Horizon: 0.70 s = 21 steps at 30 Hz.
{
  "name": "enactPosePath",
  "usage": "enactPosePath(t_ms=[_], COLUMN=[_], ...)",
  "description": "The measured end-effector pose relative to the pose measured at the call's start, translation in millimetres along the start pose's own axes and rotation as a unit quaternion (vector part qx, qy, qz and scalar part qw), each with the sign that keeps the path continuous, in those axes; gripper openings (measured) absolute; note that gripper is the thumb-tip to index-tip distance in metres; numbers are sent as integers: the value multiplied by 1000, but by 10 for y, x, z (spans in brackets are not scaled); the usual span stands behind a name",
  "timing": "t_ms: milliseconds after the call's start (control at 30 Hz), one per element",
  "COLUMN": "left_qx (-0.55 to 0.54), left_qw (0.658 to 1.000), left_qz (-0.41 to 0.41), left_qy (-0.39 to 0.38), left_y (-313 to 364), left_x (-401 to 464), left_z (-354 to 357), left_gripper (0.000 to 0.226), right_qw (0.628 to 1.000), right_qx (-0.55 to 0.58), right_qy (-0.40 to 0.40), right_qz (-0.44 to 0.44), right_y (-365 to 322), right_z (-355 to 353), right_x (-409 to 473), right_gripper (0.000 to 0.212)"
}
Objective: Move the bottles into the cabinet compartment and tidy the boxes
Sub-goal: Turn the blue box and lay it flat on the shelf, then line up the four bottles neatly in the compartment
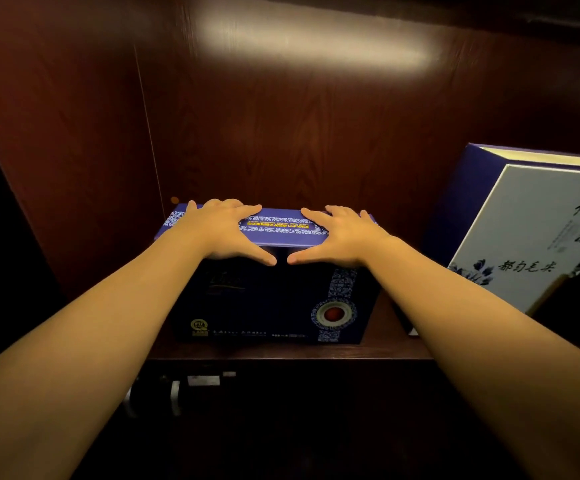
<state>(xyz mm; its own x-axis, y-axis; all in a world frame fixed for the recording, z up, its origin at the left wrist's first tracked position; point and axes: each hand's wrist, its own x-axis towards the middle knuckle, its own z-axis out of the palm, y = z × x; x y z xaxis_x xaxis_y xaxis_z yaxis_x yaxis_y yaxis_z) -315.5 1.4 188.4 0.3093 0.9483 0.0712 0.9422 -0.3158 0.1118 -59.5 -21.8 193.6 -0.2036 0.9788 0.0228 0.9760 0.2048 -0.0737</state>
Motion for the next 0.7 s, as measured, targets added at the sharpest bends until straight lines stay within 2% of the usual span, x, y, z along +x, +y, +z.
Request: enactPosePath(t_ms=[200,300,467,567,700], left_qx=[19,55,72,52,-6], left_qw=[999,997,991,992,998], left_qz=[-16,-36,-35,-7,9], left_qy=[20,38,110,116,61], left_y=[81,251,756,1279,2112], left_x=[-155,-290,-598,-815,-1025], left_z=[7,69,133,190,287], left_gripper=[131,125,85,68,38], right_qw=[999,996,985,979,986], right_qx=[-34,-64,-65,-40,-28], right_qy=[-12,13,109,147,112], right_qz=[-36,-58,-119,-137,-119], right_y=[-45,27,353,695,1303], right_z=[-15,48,132,119,74], right_x=[-104,-240,-716,-1141,-1812], right_gripper=[115,106,81,58,29])
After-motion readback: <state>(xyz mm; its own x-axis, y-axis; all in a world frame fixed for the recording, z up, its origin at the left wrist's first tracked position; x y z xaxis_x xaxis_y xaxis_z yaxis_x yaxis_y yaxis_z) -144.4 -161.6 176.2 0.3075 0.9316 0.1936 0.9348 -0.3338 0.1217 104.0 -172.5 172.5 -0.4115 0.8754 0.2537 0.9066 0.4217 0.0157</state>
